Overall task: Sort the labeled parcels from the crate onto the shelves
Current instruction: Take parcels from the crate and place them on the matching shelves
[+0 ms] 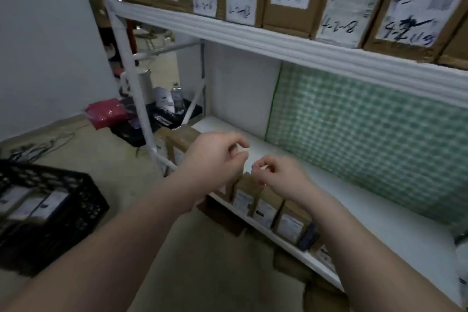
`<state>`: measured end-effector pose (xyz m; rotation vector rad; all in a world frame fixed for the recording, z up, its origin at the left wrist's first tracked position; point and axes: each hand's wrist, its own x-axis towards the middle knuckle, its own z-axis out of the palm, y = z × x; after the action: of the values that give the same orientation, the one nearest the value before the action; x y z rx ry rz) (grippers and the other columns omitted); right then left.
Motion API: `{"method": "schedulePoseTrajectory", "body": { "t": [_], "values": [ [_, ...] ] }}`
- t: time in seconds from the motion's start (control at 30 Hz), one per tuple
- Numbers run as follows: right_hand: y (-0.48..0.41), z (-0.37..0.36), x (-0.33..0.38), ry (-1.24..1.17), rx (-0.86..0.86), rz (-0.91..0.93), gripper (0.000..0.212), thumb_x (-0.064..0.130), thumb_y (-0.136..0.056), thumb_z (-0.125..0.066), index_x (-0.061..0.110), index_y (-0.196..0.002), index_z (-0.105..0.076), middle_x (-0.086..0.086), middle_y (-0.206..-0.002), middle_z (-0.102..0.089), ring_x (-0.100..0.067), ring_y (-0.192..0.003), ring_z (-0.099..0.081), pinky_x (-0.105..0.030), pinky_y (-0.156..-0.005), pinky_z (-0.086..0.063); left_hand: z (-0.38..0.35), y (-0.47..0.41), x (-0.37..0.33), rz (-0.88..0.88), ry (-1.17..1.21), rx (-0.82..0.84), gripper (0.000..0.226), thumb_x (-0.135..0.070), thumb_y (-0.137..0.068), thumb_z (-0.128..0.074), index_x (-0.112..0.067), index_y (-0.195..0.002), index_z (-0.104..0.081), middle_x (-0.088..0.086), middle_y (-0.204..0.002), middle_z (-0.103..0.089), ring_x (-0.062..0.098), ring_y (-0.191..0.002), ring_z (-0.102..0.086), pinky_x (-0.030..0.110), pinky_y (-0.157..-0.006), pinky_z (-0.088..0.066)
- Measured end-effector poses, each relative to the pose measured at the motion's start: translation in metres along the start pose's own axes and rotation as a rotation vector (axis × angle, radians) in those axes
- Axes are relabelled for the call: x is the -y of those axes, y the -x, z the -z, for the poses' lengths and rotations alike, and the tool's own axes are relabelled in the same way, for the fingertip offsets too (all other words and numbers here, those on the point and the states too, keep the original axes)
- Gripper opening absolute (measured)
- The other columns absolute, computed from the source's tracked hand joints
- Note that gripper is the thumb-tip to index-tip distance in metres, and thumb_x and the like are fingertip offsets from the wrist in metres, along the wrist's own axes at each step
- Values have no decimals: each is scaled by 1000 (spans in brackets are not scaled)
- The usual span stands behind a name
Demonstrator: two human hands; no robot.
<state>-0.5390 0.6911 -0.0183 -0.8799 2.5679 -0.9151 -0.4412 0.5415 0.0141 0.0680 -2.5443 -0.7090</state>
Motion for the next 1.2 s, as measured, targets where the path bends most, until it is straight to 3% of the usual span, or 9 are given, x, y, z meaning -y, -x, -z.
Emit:
{"method": "schedulePoseTrajectory", "body": {
  "t": [0.13,0.3,0.4,0.5,0.7,0.8,0.9,1.07,1.2],
  "values": [
    [-20,-92,55,-45,187,-43,12,37,-93,-58,29,-91,-67,4,-95,-68,-18,-87,-62,-32,-74,-51,54,59,86,174,3,56,17,-18,-88,-62,-22,-103,-69,-15,-72,-57,-3,-66,-50,13,-63,-42],
    [-38,-216,122,-122,333,-56,21,29,-95,-59,13,-94,-72,2,-84,-65,-6,-67,-54,-14,-55,-39,125,138,191,485,21,19,20,-20,-90,-63,-19,-110,-67,-14,-76,-58,2,-68,-54,10,-63,-41],
    [-48,-276,153,-316,378,-194,13,20,-95,-60,11,-90,-68,-4,-83,-64,-12,-63,-52,-18,-56,-42,160,184,237,647,38,-24,20,-24,-91,-62,-22,-110,-66,-13,-78,-59,4,-72,-56,13,-62,-39],
    [-66,-322,186,-534,354,-370,18,16,-96,-59,0,-99,-67,-9,-81,-62,-16,-60,-48,-27,-58,-40,189,223,273,792,54,-99,14,-23,-90,-63,-27,-103,-66,-12,-79,-61,0,-72,-54,7,-60,-36],
    [-111,-408,237,-715,417,-605,8,10,-96,-53,9,-90,-58,-6,-70,-55,-13,-51,-39,-20,-47,-34,232,294,335,1080,112,-277,13,-15,-87,-65,-27,-92,-68,0,-74,-64,20,-75,-63,31,-74,-49],
    [-139,-460,259,-714,509,-653,14,10,-96,-52,9,-84,-57,-4,-68,-54,-9,-41,-38,-14,-34,-32,252,318,370,1195,133,-368,12,-12,-86,-65,-22,-91,-68,-2,-70,-61,22,-75,-62,32,-75,-47],
    [-165,-515,283,-671,598,-683,18,11,-96,-52,9,-78,-56,-3,-67,-53,-8,-42,-41,-13,-33,-35,269,332,412,1277,131,-407,10,-11,-87,-64,-17,-93,-69,1,-71,-58,21,-72,-59,31,-72,-46],
    [-222,-591,320,-636,711,-748,7,13,-93,-59,7,-91,-62,-3,-69,-61,-6,-37,-45,-19,-39,-40,291,335,502,1440,135,-302,9,-19,-87,-65,-27,-92,-67,1,-82,-64,28,-81,-66,32,-74,-49],
    [-281,-620,348,-608,737,-809,14,12,-93,-59,7,-81,-61,-3,-63,-59,-8,-41,-43,-20,-43,-38,318,314,586,1561,136,-144,22,-27,-89,-64,-23,-111,-67,-3,-94,-65,21,-89,-64,27,-69,-46]
  ]
}}
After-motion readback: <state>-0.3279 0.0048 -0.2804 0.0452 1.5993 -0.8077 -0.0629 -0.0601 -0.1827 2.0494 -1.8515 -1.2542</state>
